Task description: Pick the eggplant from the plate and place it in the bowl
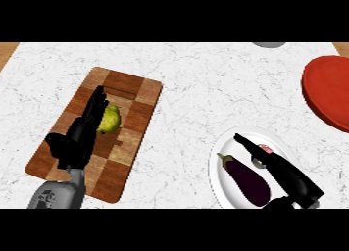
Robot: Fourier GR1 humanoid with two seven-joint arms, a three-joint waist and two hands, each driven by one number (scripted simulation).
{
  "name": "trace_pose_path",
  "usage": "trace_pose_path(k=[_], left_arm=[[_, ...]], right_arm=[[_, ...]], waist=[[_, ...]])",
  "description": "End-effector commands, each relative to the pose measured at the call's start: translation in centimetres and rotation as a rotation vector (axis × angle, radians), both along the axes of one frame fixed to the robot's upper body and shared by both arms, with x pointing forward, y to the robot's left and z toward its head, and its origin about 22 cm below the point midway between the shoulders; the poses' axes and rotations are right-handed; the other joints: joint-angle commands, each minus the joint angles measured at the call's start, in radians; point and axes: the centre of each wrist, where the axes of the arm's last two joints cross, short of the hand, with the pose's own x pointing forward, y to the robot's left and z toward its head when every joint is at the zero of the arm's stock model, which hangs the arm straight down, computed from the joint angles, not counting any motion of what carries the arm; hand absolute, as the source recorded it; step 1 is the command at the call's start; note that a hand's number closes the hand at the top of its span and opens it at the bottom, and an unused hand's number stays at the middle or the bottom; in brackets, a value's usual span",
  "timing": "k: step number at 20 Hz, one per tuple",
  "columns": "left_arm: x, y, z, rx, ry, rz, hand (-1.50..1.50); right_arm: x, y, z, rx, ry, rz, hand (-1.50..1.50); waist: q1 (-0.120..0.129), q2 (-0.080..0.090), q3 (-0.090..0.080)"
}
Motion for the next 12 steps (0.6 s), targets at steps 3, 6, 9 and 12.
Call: trace_pose_path(k=[3, 6, 9, 12], left_arm=[[1.2, 0.5, 0.8, -0.009, -0.007, -0.010, 0.00], [-0.6, 0.7, -1.2, -0.006, -0.001, -0.004, 0.00], [0.5, -0.4, 0.0, 0.005, 0.006, -0.013, 0.00], [-0.2, 0.8, 1.8, -0.009, 0.002, 0.007, 0.00]], right_arm=[[0.8, 0.2, -2.4, -0.107, -0.014, 0.010, -1.50], [1.0, 1.4, -1.6, -0.060, 0.034, 0.022, -1.50], [0.3, 3.1, -4.3, -0.090, 0.020, 0.114, 1.50], [0.5, 2.1, -2.9, -0.142, -0.060, 0.238, 1.50]], waist=[[-0.001, 0.003, 0.002], [-0.001, 0.002, 0.001], [0.000, 0.003, 0.002], [0.002, 0.001, 0.002]])
